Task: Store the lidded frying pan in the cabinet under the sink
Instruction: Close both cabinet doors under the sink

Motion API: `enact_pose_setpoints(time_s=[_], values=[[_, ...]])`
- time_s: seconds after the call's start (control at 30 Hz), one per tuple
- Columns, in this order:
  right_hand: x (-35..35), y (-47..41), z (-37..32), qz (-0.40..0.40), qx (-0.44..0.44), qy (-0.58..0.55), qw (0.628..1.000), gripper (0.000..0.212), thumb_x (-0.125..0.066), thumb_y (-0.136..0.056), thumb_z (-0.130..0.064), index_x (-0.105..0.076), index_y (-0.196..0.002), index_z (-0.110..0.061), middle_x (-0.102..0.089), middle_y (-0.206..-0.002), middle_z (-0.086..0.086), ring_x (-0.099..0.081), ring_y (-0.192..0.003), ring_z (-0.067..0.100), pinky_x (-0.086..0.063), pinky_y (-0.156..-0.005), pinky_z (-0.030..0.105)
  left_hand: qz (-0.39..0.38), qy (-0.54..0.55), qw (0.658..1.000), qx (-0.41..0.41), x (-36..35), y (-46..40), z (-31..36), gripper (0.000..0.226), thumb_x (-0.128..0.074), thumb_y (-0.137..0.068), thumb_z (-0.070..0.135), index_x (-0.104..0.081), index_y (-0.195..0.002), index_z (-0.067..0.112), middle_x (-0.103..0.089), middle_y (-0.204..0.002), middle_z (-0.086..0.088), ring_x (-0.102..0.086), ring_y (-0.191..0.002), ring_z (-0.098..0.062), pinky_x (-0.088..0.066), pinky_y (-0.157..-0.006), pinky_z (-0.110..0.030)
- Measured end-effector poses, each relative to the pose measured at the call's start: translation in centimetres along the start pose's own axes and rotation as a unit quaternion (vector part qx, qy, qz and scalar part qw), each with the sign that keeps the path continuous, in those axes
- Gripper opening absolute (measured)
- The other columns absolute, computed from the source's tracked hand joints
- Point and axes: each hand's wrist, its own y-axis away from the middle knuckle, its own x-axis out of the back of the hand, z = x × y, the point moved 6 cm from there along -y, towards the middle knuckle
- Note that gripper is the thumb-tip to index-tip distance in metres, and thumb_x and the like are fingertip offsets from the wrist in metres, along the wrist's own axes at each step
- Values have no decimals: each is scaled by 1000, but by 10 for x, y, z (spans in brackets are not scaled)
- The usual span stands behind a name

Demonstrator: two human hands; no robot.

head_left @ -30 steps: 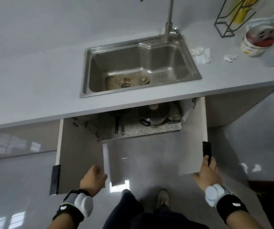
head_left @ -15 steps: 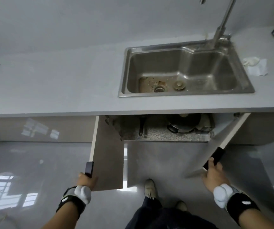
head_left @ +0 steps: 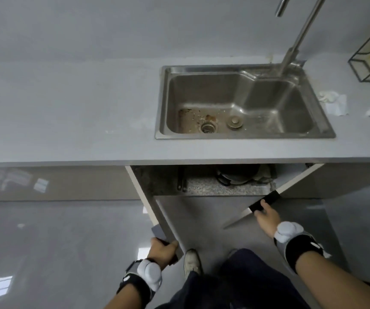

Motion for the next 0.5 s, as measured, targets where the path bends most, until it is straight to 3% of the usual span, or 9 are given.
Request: enact_pose_setpoints(time_s=[0.1, 0.2, 0.27, 0.37, 0.4, 0.5], values=[[-1, -5, 3, -2, -59, -189, 980, 46, -45, -97, -10, -40, -141, -18, -50, -136, 14, -52, -120, 32, -45, -94, 49, -32, 59, 998, 13, -21, 5, 33, 28, -62, -76, 22, -66, -73, -6, -66, -57, -13, -59, -45, -21, -38, -38, -18], [4, -11, 4, 11, -88, -316, 945, 42, -43, -98, -13, -34, -137, -25, -53, -133, 18, -55, -111, 30, -46, -87, 49, -85, 137, 986, 39, -40, 0, 63, 31, -65, -76, 30, -67, -92, 4, -73, -87, -14, -68, -70, -25, -49, -59, -26], [8, -14, -1, 13, -92, -334, 938, 51, -46, -97, -17, -26, -142, -34, -57, -129, 21, -59, -109, 31, -47, -86, 48, -107, 187, 975, 58, -46, -2, 84, 31, -64, -76, 33, -66, -95, 8, -72, -96, -10, -69, -83, -25, -50, -76, -33], [13, -24, -7, -3, -106, -360, 927, 68, -50, -97, -30, -8, -150, -40, -62, -118, 22, -62, -105, 33, -50, -89, 48, -122, 277, 950, 73, -60, -8, 118, 26, -62, -80, 36, -60, -92, 12, -65, -94, -8, -65, -91, -27, -48, -78, -35], [15, -30, -9, -13, -114, -374, 920, 70, -50, -96, -35, -7, -151, -37, -63, -113, 21, -62, -105, 34, -50, -92, 49, -124, 301, 942, 81, -66, -11, 130, 28, -62, -80, 38, -59, -91, 12, -63, -94, -8, -64, -93, -28, -47, -77, -35], [9, -44, -14, -58, -144, -403, 902, 67, -48, -92, -54, -30, -147, -20, -65, -98, 15, -61, -104, 31, -47, -100, 49, -134, 392, 903, 116, -77, -17, 150, 48, -69, -71, 42, -58, -105, 9, -62, -108, -11, -63, -98, -31, -48, -79, -36]])
